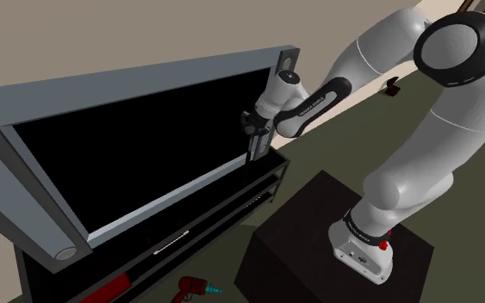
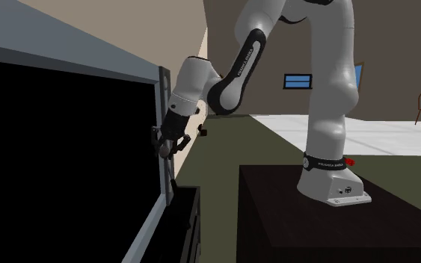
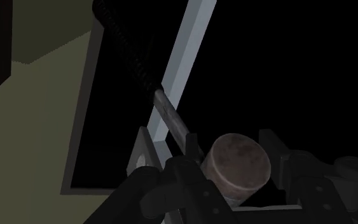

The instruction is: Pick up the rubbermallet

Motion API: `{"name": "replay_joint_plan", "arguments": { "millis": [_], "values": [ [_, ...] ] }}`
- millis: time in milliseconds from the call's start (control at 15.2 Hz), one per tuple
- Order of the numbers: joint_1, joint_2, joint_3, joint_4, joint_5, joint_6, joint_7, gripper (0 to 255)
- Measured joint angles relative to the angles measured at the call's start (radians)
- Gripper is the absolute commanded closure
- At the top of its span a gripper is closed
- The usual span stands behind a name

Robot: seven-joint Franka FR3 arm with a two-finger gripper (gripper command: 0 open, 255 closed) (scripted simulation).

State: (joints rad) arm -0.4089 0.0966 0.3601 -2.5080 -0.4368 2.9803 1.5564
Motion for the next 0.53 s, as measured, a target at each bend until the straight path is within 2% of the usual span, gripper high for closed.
{"name": "replay_joint_plan", "arguments": {
  "millis": [264, 528],
  "values": [
    [-0.024, -0.063, 0.048, -0.006, 0.147, -0.048, -0.117, 255],
    [-0.022, -0.119, 0.062, -0.002, 0.264, -0.101, -0.209, 255]
  ]
}}
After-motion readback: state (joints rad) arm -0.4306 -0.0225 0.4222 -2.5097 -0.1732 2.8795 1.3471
